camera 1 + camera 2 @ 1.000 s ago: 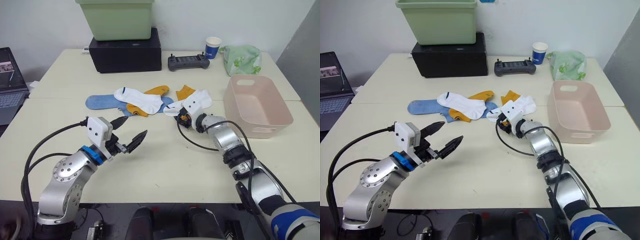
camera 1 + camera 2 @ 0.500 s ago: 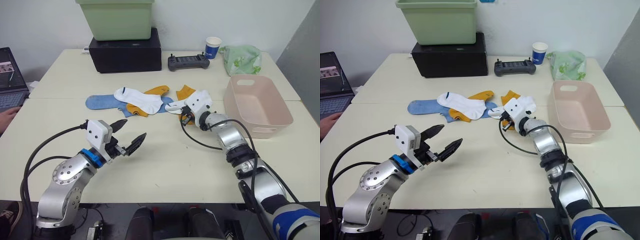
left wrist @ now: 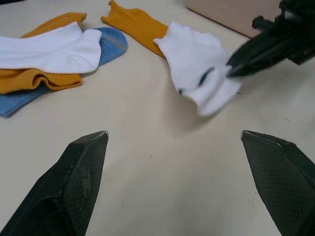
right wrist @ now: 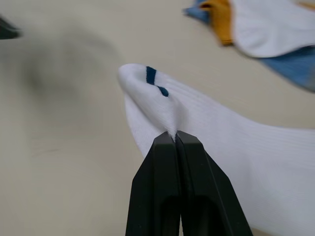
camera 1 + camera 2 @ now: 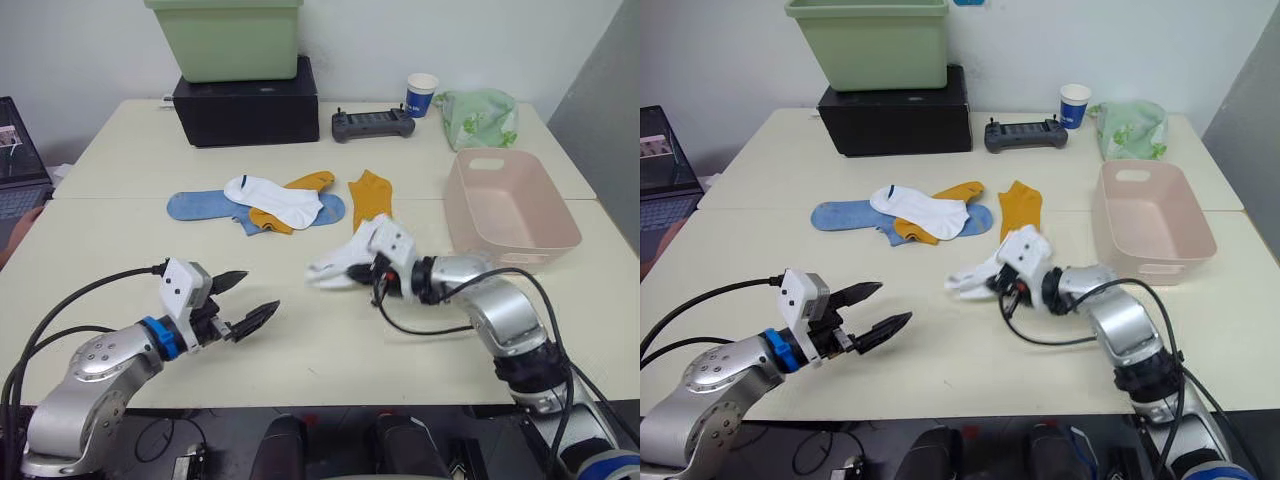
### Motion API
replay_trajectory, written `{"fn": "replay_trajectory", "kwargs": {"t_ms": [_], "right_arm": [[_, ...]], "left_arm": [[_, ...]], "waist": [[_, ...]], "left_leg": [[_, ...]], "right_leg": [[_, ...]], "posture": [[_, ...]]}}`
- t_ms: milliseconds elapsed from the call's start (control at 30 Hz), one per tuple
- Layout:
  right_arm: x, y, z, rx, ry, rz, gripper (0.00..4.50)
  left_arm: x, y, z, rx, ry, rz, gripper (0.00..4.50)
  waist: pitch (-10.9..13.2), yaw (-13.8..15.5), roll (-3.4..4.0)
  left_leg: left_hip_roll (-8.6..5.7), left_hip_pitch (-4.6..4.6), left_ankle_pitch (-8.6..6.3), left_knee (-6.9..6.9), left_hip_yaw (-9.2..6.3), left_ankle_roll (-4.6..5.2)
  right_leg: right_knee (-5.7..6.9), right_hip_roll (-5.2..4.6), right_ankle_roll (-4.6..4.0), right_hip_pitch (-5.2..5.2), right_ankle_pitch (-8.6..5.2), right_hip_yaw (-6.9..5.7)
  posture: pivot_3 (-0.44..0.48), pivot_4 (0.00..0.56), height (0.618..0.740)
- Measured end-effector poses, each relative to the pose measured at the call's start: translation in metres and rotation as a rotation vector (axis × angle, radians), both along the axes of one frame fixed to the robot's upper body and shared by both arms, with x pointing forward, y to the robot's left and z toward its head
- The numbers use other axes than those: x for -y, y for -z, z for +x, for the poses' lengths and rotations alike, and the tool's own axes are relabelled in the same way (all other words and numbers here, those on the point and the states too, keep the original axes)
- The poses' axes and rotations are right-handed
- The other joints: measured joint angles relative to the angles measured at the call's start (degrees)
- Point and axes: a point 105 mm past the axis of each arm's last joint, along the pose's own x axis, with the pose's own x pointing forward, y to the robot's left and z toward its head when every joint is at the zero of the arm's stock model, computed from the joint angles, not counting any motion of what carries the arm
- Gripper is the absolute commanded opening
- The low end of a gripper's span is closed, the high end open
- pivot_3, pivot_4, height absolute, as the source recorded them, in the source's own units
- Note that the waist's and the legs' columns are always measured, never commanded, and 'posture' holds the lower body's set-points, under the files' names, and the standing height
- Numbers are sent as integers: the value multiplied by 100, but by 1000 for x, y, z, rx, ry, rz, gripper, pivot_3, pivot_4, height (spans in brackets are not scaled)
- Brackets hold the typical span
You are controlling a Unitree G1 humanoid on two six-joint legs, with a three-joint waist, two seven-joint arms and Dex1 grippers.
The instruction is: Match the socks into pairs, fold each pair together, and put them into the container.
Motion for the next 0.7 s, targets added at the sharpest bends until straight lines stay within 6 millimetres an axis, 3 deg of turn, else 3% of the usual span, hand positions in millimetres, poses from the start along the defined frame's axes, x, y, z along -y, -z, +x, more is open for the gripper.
{"fn": "replay_trajectory", "kwargs": {"t_ms": [100,300,500,667,700], "right_arm": [[-1,8,3,-13,22,-14,687],[17,3,10,-43,65,11,2799],[53,-21,32,12,218,87,2799],[71,-17,69,65,359,79,2799],[73,-16,77,76,381,75,2826]], "left_arm": [[0,2,-2,-30,17,0,4500],[1,10,-5,-85,18,-3,4500],[16,22,-3,-123,24,-44,4500],[29,42,3,-165,14,-48,4500],[31,47,5,-174,12,-45,4312]], "waist": [[1,8,-1],[3,22,-3],[4,19,-5],[5,-1,-5],[4,-2,-5]], "left_leg": [[-4,0,0,1,4,0],[-4,-4,0,0,3,0],[-5,-4,0,1,3,0],[-8,-2,0,0,8,0],[-8,-2,0,0,9,0]], "right_leg": [[-4,0,0,1,0,0],[-8,-5,1,0,0,-1],[-7,-3,1,1,0,1],[-4,8,-1,-4,1,4],[-3,10,-1,-4,1,4]], "posture": [[0,150,740],[0,150,740],[0,150,740],[0,150,740],[0,150,740]]}}
